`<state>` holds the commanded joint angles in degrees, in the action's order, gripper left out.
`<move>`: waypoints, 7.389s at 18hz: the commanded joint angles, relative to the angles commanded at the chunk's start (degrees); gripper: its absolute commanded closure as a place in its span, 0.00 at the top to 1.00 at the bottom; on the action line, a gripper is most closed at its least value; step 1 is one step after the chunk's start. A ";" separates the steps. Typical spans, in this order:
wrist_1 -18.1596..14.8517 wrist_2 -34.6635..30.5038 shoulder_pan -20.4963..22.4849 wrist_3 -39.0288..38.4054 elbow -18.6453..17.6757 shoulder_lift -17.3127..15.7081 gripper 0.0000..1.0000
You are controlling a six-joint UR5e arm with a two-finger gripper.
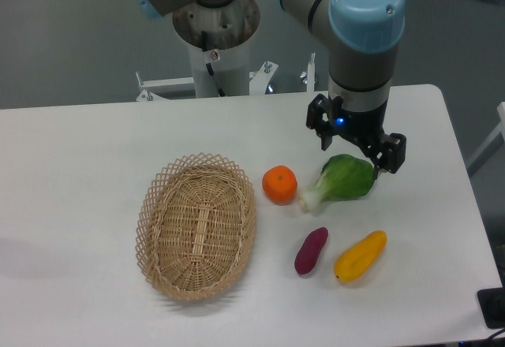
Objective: Pick up the mango from the table
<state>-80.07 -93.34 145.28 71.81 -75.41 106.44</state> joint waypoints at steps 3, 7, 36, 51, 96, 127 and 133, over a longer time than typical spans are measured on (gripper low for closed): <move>0.09 0.17 0.35 0.09 -0.79 -0.09 1.00; 0.35 1.67 0.35 -0.70 -0.88 -0.26 1.00; 19.25 7.03 2.72 7.81 -8.17 10.19 1.00; 25.84 6.15 3.34 13.18 -8.52 17.40 1.00; 38.32 8.69 1.84 0.36 -11.78 15.31 0.51; 13.62 18.46 5.27 1.85 -11.07 -4.04 0.52; 13.89 18.46 5.27 1.85 -11.16 -4.04 0.52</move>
<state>-66.18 -74.88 150.56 73.65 -86.57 102.39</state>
